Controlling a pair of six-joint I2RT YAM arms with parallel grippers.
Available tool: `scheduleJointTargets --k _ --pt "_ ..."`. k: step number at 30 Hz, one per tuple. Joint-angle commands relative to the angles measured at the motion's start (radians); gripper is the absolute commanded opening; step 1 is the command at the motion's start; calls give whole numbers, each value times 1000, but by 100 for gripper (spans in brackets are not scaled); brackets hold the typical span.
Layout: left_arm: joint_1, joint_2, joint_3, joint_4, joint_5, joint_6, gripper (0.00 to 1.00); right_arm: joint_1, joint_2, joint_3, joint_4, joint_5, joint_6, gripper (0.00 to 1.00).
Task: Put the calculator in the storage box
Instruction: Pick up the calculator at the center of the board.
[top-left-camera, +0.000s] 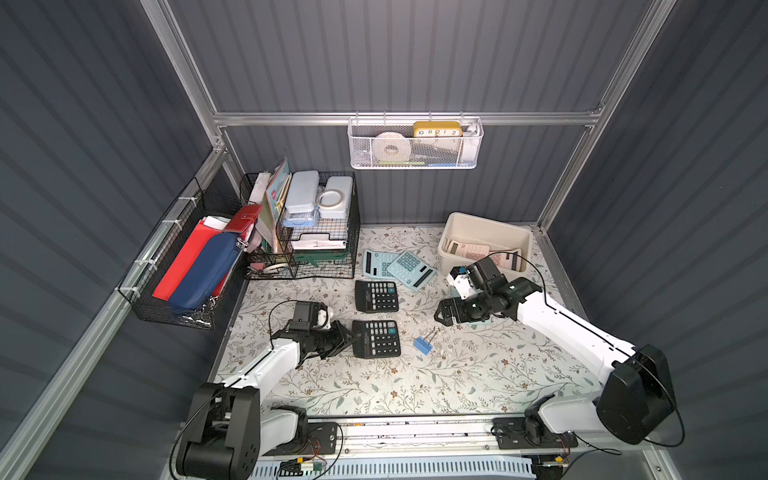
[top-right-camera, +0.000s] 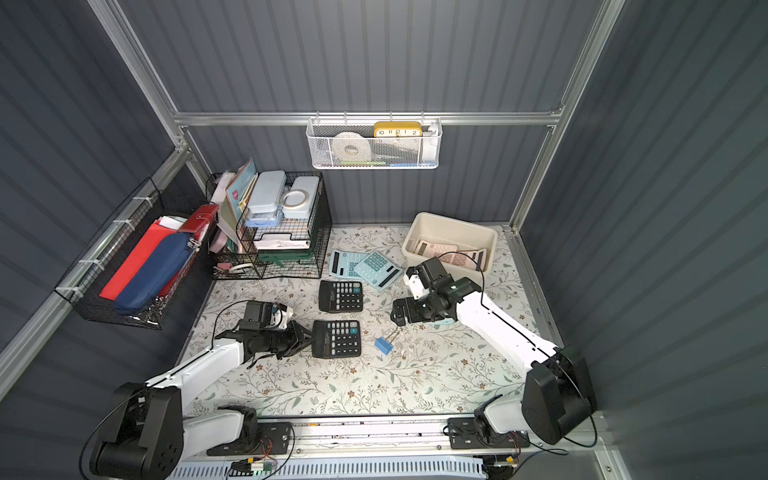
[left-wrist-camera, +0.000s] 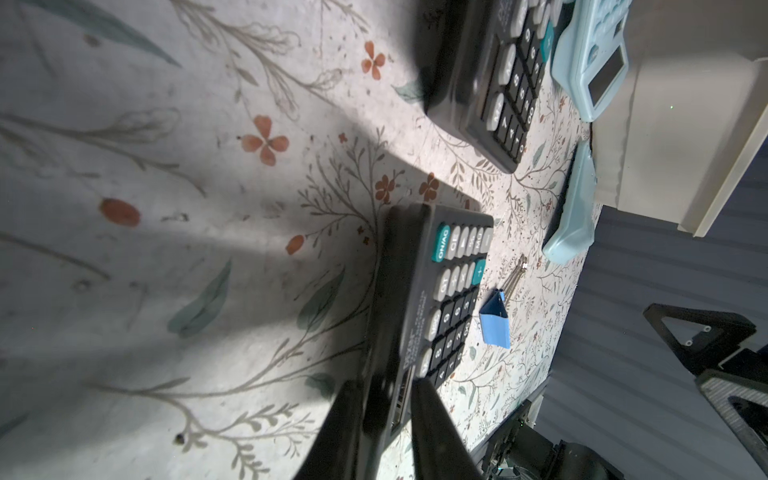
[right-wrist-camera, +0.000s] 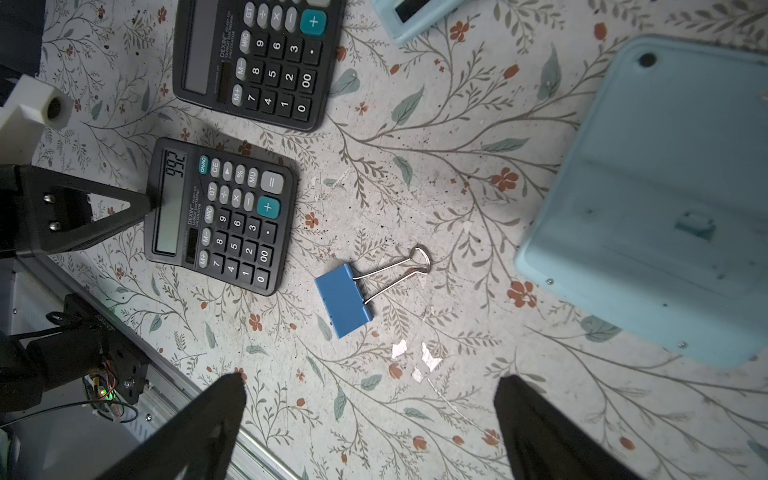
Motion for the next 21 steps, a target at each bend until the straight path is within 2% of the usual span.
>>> scheduleJointTargets --k 1,5,8,15,21 --pt "4 26 -8 16 37 32 25 3 -16 -7 13 16 4 99" --pt "4 59 -14 47 44 34 27 4 -17 -10 14 19 6 99" --pt "4 85 -23 92 53 23 24 5 -20 -10 14 47 9 99" --pt "2 76 -9 77 56 27 1 3 -32 -16 14 83 16 99" --pt "2 28 67 -40 21 63 0 2 -54 -21 2 153 34 99"
